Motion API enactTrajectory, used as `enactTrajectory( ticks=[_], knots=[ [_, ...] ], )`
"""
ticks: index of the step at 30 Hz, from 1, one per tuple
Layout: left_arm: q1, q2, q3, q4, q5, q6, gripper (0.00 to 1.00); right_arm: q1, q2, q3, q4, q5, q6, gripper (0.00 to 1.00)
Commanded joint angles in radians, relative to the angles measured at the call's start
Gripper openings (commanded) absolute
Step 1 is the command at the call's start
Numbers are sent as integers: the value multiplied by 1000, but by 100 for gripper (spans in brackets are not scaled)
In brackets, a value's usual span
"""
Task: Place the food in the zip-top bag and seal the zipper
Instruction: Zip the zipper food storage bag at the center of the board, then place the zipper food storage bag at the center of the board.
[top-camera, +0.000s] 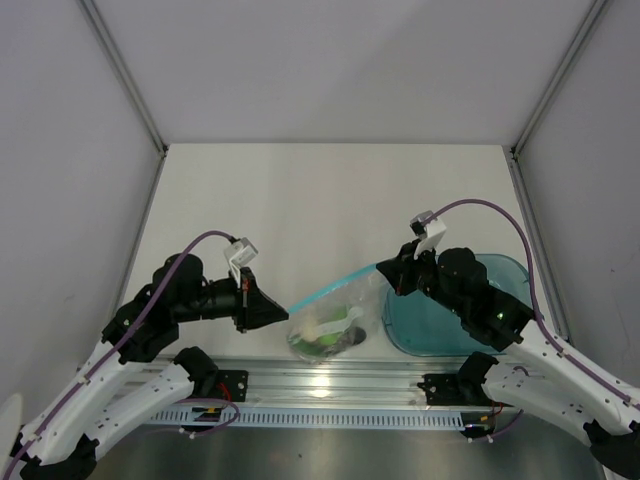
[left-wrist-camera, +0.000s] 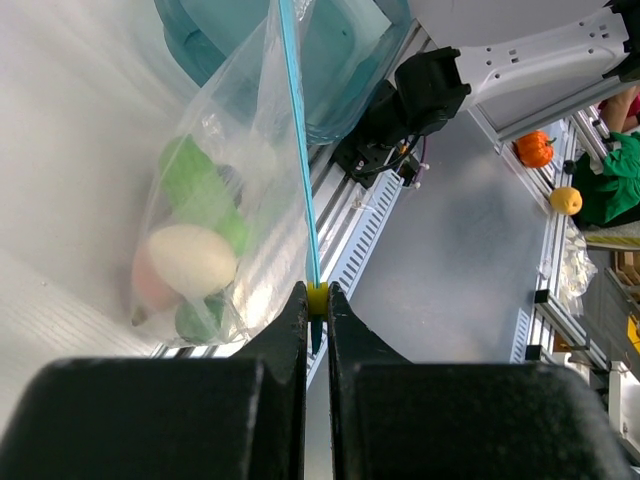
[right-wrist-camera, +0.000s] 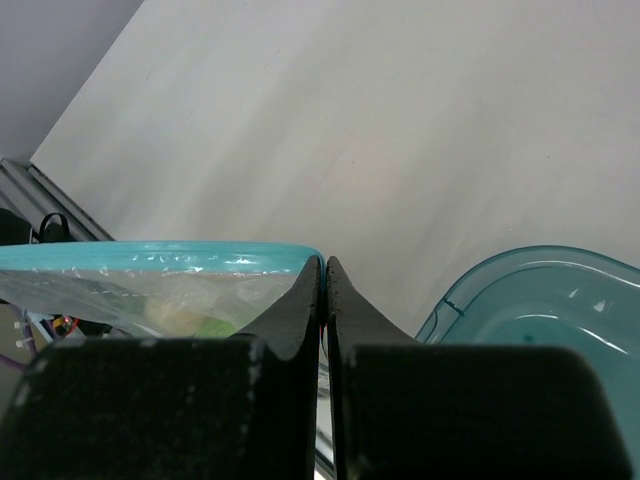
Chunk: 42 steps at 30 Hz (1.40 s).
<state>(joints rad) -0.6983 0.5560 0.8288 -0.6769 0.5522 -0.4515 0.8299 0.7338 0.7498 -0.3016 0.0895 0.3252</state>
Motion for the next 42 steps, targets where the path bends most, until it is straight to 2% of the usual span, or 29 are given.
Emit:
enactTrajectory(
  ticks=[1,3,4,7,9,10,11,18,30,37,41,42],
  knots=[
    [-4,-18,35,-21,15,19,1,-21,-11,-17,18,1,-5,0],
    [-4,-15,30,-19,11,19,12,-18,4,-23,42,-58,-5,0],
    [-4,-13,26,-18,11,17,31,-12,15,-21,45,-66,0,0],
    [-3,-13,24,-7,11,14,62,17,53,-12,56,-77,0,0],
    [-4,-10,23,-1,12,17,68,63,73,-3,73,-77,-2,0],
    [-3,-8,27,0,6,20,80,80,81,3,79,-68,-2,0],
    [-3,-4,30,-1,0,30,82,116,87,9,81,-59,-5,0],
    [-4,105,105,8,0,79,85,256,153,95,73,21,-28,0],
    [-3,202,24,89,127,82,82,288,147,171,65,12,-57,0],
    [-3,219,-2,91,219,83,72,287,148,174,65,10,-64,0],
    [-3,225,1,37,186,97,56,288,150,171,68,15,-63,0],
    [-3,225,4,22,170,100,46,288,150,171,67,16,-63,0]
  ],
)
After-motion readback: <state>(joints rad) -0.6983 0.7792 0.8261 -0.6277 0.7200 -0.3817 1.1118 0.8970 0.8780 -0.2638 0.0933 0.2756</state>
